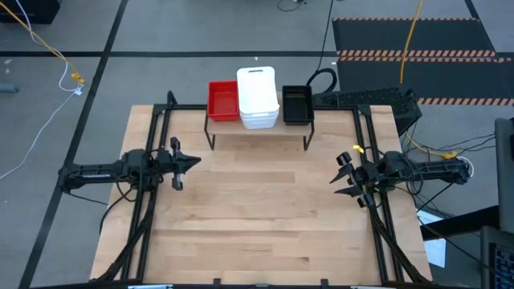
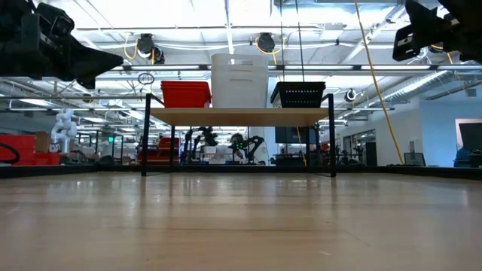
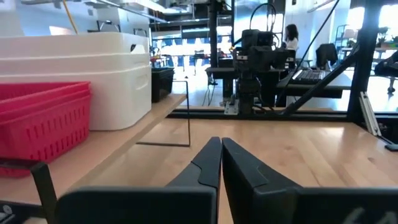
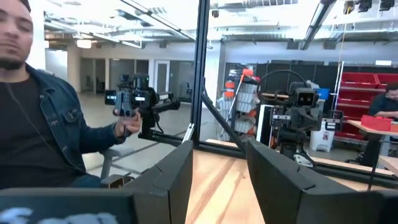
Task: Stack baskets on shelf by color
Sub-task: Return to Home Position
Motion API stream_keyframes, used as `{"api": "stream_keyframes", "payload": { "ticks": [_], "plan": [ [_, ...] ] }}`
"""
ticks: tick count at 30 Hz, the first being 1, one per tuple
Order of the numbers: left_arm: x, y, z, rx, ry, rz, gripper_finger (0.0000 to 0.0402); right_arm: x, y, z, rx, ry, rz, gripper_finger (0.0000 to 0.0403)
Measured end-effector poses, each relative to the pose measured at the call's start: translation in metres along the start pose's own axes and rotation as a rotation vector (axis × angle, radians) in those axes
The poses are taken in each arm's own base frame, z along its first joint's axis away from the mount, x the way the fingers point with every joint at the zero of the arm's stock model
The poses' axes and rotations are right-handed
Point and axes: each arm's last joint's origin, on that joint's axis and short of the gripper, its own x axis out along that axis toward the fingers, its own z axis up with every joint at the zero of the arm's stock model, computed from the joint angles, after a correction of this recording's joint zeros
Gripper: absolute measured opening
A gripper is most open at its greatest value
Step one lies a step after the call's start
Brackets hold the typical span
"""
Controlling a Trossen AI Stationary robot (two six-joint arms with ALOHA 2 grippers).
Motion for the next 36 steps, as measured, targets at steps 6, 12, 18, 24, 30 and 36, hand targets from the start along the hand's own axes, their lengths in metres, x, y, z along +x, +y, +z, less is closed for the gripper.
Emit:
{"api": "stream_keyframes", "payload": {
  "ticks": [6, 12, 18, 24, 30, 36],
  "plan": [
    [-0.002, 0.0, -0.006, 0.003, 0.046, -0.002, 0.0005, -0.003, 0.001, 0.003, -0.006, -0.036, -0.008, 0.0144],
    [-0.002, 0.0, -0.008, 0.002, 0.068, -0.01, 0.0019, -0.003, -0.003, -0.002, 0.001, 0.014, -0.12, 0.0144],
    [-0.001, -0.002, -0.011, -0.007, 0.099, -0.049, 0.0004, -0.001, -0.005, -0.011, 0.02, 0.094, -0.166, 0.0144],
    [0.0, -0.002, -0.013, -0.02, 0.124, -0.049, 0.002, 0.001, -0.006, -0.013, 0.027, 0.121, -0.174, 0.0144],
    [0.001, -0.002, -0.013, -0.007, 0.122, -0.049, 0.0041, 0.0, -0.007, -0.014, 0.023, 0.123, -0.241, 0.0144],
    [0.001, -0.002, -0.009, 0.137, 0.082, -0.052, 0.0046, 0.0, -0.007, -0.014, 0.023, 0.123, -0.241, 0.0144]
  ]
}}
